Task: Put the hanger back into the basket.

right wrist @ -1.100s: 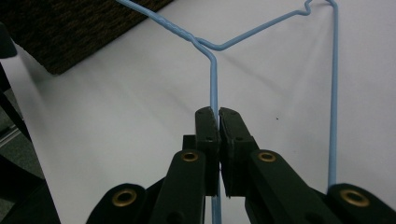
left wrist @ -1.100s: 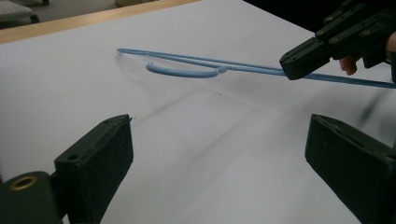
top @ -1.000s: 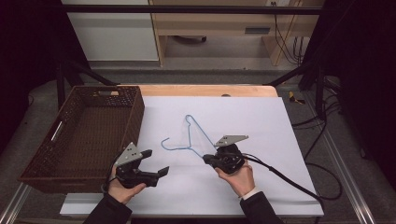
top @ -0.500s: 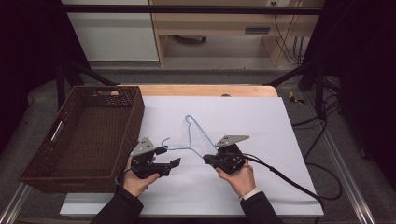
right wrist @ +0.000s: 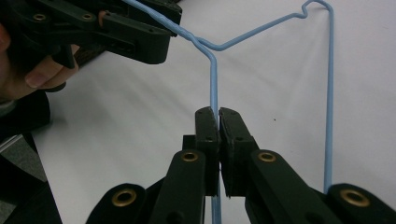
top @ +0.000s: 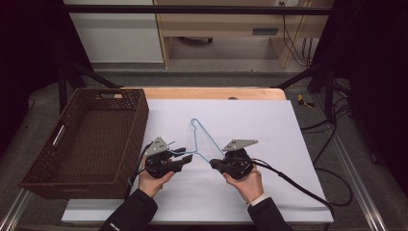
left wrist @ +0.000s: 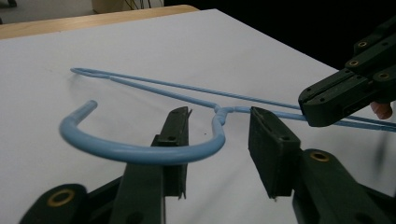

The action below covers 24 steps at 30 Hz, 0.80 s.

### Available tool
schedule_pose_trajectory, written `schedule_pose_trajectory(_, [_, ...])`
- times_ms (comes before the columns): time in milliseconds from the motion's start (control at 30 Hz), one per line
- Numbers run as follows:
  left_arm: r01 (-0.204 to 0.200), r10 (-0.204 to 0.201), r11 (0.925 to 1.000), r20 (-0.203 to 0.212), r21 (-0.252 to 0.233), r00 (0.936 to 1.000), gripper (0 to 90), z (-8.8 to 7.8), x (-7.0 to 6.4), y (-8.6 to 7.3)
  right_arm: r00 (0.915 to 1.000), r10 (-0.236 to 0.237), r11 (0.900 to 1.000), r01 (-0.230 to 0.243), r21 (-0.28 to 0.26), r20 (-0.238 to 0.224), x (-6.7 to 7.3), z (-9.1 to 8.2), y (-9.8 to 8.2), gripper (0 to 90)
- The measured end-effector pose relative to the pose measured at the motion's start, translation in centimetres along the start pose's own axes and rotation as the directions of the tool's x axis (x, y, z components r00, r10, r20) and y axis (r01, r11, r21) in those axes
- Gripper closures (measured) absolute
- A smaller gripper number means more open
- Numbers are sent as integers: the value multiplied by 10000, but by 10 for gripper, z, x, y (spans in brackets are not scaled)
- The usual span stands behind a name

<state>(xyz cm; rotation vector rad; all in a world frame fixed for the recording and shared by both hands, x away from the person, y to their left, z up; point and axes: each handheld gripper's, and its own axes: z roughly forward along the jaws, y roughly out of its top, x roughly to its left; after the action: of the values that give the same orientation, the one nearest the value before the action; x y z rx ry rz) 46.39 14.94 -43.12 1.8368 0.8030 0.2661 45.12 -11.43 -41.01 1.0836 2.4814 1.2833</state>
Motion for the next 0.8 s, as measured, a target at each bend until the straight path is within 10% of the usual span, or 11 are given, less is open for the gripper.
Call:
schedule_pose_trajectory(333, [-55, 55, 10000, -1, -10, 10000, 807, 4, 0, 0, 10000, -7, 9998, 8, 204, -22, 0, 3, -2, 876])
schedule_pose_trajectory(800, [-587, 588, 9983, -204, 50, 9981, 852, 6, -15, 5, 10000, -7, 9978, 11, 663, -54, 3, 13, -12, 873])
